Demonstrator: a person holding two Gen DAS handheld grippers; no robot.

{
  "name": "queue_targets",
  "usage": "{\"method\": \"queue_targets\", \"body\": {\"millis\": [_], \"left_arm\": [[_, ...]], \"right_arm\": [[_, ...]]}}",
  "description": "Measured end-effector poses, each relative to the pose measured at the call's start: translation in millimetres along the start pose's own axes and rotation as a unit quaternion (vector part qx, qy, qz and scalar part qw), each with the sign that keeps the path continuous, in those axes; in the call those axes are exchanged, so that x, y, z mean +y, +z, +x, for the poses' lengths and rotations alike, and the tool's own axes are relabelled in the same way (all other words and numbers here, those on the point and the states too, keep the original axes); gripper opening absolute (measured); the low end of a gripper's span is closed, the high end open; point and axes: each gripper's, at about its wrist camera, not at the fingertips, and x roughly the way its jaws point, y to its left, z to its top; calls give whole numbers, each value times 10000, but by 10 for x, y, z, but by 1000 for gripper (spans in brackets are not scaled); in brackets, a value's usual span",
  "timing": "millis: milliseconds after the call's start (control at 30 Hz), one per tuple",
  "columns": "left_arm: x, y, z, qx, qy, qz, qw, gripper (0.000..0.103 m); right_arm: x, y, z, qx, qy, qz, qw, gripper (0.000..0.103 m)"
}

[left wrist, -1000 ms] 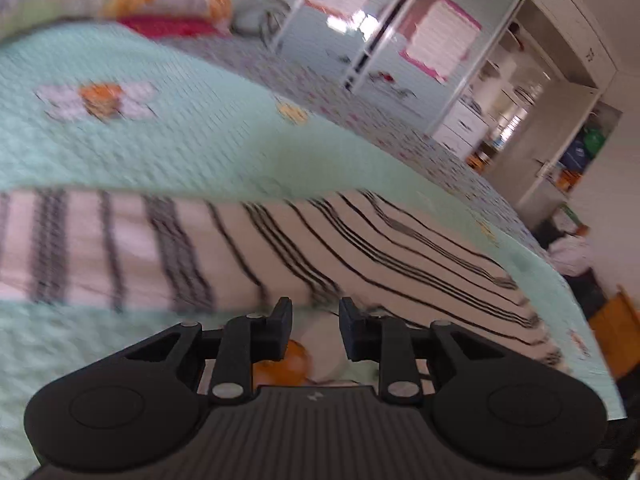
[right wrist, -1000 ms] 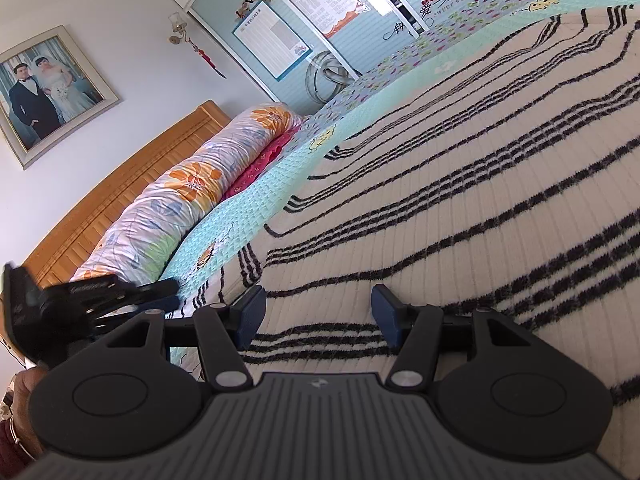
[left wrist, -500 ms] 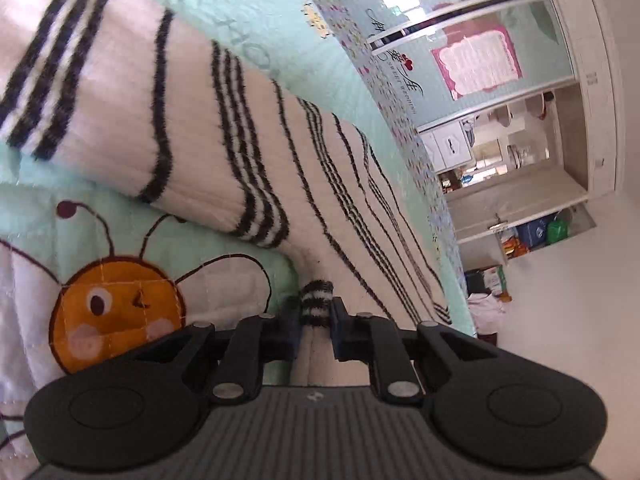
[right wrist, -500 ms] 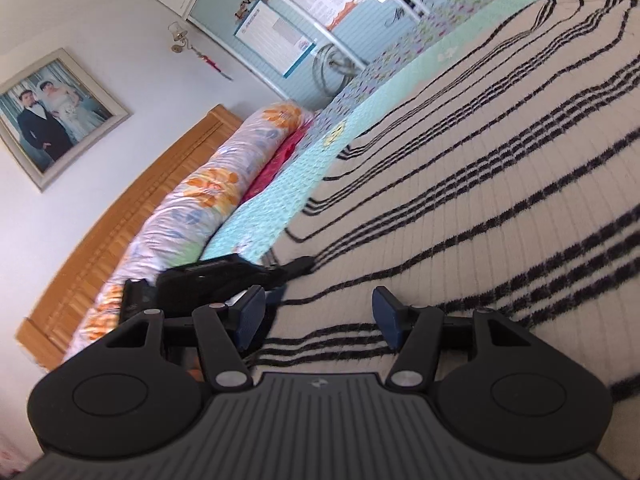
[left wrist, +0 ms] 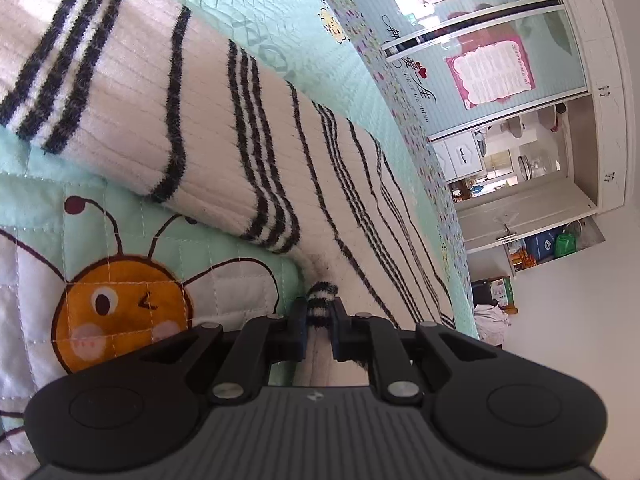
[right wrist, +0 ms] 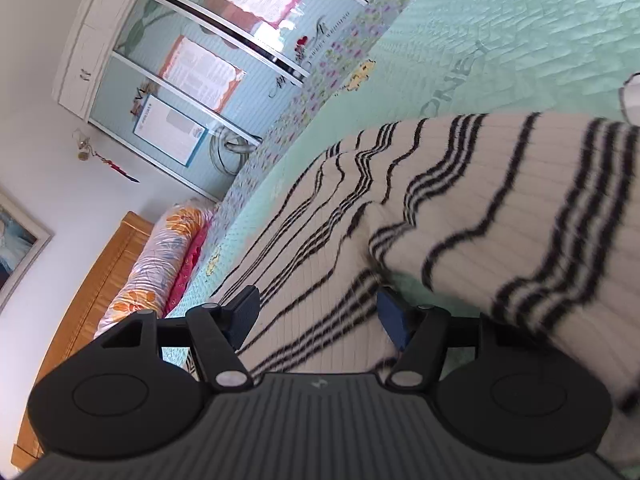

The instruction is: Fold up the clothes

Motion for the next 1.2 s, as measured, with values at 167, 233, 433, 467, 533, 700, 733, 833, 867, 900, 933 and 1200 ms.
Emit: {"method": "queue_targets", "body": {"millis": [167,233,433,467,533,700,733,833,867,900,933,1200], "left_arm": [[29,48,7,92,-147,-22,9998,15],[44,34,17,61,-199,-32,9998,15],[12,-3,54,-53,-111,41,9999,9],[-32,7,47,-54,0,209,9998,9],[-133,49,10,-72,291,644,9975,8],[-57,183,-52,-56,450,919,9947,8],[-66,168,-43,-71,489,1012,9936,8],[-32,153,-30,-150,426,897,9949,10],[-2,147,-43,-158,346,778,9962,11],[29,136,-64,-161,255,652,9974,12],[60,126,-84,-164,164,527,9983,13],[-60,-135,-374,98,-102,590,9982,60]], "right_arm": [[-29,150,53,17,-330,-28,9995,66],[-54,122,95,165,-263,-189,9993,66],[21,164,451,536,60,-437,9976,46],[3,169,472,629,-1,-448,9970,6],[-34,178,512,814,-126,-471,9955,7],[-275,329,290,581,-245,-472,9969,4],[-233,295,314,591,-336,-708,9952,3],[-210,303,350,574,-337,-683,9954,4],[-225,306,352,565,-304,-636,9959,5],[-212,298,341,570,-247,-643,9960,7],[-200,291,329,575,-189,-649,9961,15],[-108,65,-68,853,205,-258,9958,55]]}}
